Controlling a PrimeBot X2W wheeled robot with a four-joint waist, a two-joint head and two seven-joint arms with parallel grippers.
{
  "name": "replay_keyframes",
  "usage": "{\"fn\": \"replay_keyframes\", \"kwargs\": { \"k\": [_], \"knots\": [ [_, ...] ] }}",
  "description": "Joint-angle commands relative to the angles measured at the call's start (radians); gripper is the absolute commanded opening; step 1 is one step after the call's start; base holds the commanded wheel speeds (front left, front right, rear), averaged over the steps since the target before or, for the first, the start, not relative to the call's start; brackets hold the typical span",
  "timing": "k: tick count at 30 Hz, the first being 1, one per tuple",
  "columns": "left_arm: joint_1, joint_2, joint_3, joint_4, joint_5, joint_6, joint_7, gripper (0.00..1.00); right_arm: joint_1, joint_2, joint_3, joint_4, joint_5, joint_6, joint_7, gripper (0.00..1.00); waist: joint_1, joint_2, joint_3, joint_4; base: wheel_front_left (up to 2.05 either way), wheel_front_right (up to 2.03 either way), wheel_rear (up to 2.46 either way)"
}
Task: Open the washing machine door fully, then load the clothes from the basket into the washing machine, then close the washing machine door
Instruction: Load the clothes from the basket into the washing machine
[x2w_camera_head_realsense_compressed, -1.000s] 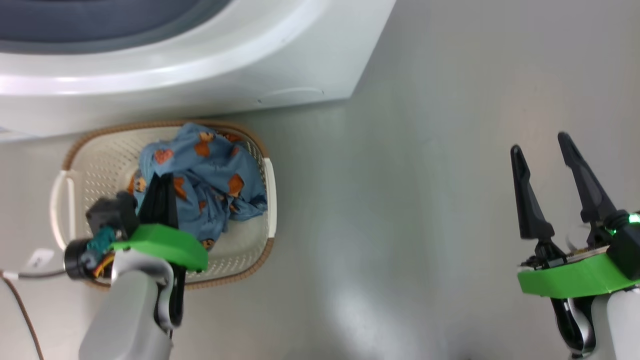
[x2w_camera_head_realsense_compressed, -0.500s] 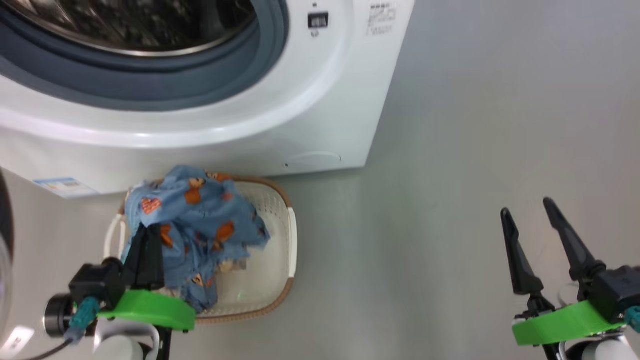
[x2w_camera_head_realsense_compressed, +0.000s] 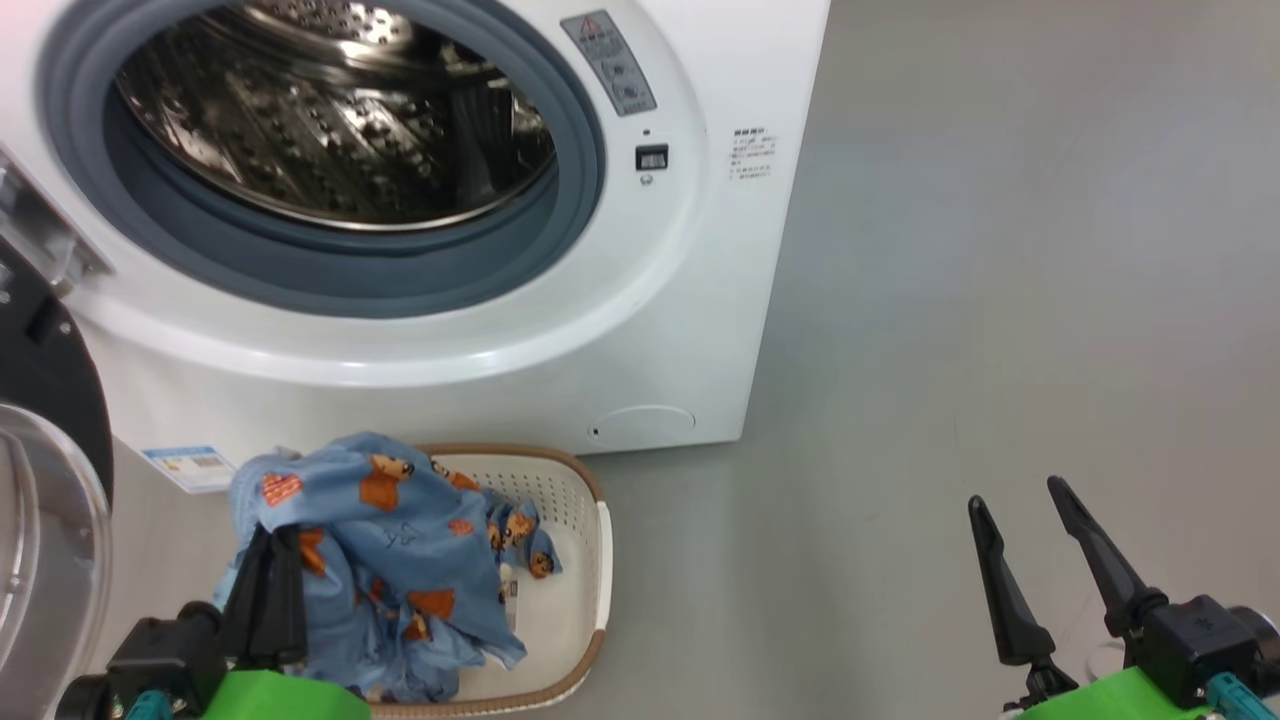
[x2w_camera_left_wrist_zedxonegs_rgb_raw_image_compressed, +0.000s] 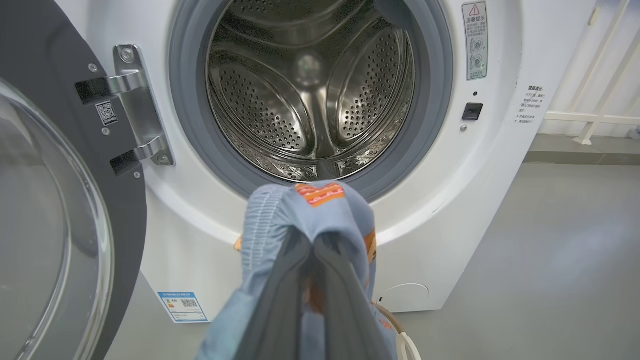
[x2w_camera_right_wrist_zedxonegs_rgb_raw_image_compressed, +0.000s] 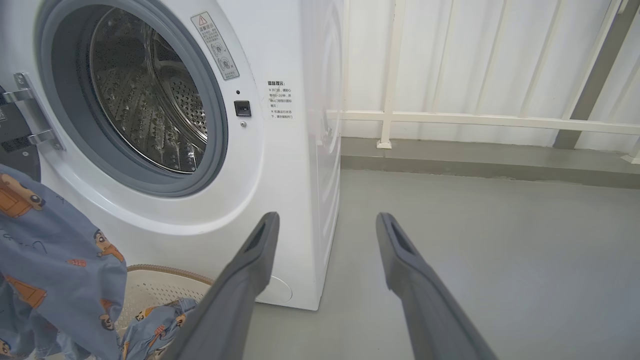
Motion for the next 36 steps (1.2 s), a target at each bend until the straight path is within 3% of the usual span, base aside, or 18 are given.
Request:
{"fn": "replay_keyframes", "kwargs": {
  "k": [1, 15, 36],
  "knots": [
    [-0.01, 0.024, 0.041, -0.04, 0.002, 0.012, 0.002, 0.0, 0.0, -0.005, 0.024, -0.024, -0.005, 0.006, -0.012, 1.0, 0.0001, 0.0, -0.027, 0.003, 0.0, 0.0, 0.0],
    [0.043, 0.038, 0.042, -0.105, -0.01, 0.034, 0.038, 0.0, 0.031, 0.012, 0.021, -0.035, -0.015, 0.006, -0.009, 1.0, 0.0001, 0.0, -0.056, -0.004, 0.0, 0.0, 0.0],
    [0.025, 0.038, 0.036, -0.094, -0.025, 0.04, 0.032, 0.0, 0.021, 0.013, 0.023, -0.041, -0.012, 0.006, -0.007, 1.0, 0.0001, 0.0, -0.037, -0.008, 0.0, 0.0, 0.0]
  ]
}}
